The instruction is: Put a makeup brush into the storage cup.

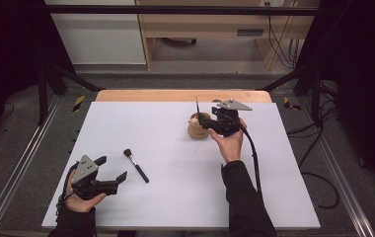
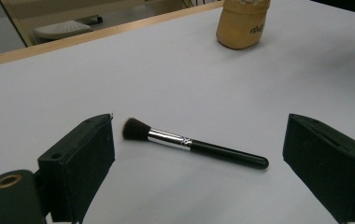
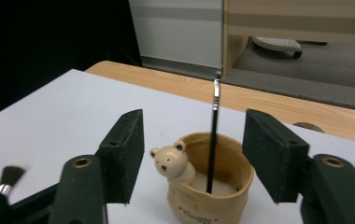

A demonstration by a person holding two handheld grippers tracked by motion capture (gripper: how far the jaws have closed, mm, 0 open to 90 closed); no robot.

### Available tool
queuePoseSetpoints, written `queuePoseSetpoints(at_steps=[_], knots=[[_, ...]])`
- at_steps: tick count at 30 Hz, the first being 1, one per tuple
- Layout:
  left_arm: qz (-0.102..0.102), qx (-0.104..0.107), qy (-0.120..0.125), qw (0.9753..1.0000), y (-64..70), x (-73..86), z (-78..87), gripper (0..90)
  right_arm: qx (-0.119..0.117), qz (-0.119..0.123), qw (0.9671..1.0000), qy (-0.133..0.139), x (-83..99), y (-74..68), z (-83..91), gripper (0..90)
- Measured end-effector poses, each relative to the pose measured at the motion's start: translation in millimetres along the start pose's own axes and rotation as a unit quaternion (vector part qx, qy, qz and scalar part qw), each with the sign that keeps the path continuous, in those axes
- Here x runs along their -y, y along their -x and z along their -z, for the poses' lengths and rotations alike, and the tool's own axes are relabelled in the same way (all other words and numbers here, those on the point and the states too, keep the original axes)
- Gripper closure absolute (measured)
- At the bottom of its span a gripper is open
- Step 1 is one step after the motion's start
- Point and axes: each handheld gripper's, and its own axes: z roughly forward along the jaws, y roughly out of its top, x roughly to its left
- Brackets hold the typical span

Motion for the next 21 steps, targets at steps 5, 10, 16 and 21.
queuePoseSetpoints(at_steps=[5,10,16,21], knots=[[-0.001,0.0,0.001,1.0,1.8,-0.7,-0.5,8.5,-0.002,0.001,1.0,-0.003,2.4,-0.7,14.2,25.8],[-0.005,0.002,-0.001,1.0,2.6,-0.8,-1.2,8.5,-0.003,0.007,1.0,-0.004,7.7,1.9,28.8,20.5],[0.001,0.004,-0.002,1.0,3.4,-0.8,-1.7,8.4,-0.009,0.021,0.9997,-0.006,14.9,2.2,43.8,19.6],[0.001,0.005,-0.003,1.0,4.6,-1.2,-2.0,8.3,-0.027,0.027,0.9993,0.005,23.9,1.7,58.9,18.6]])
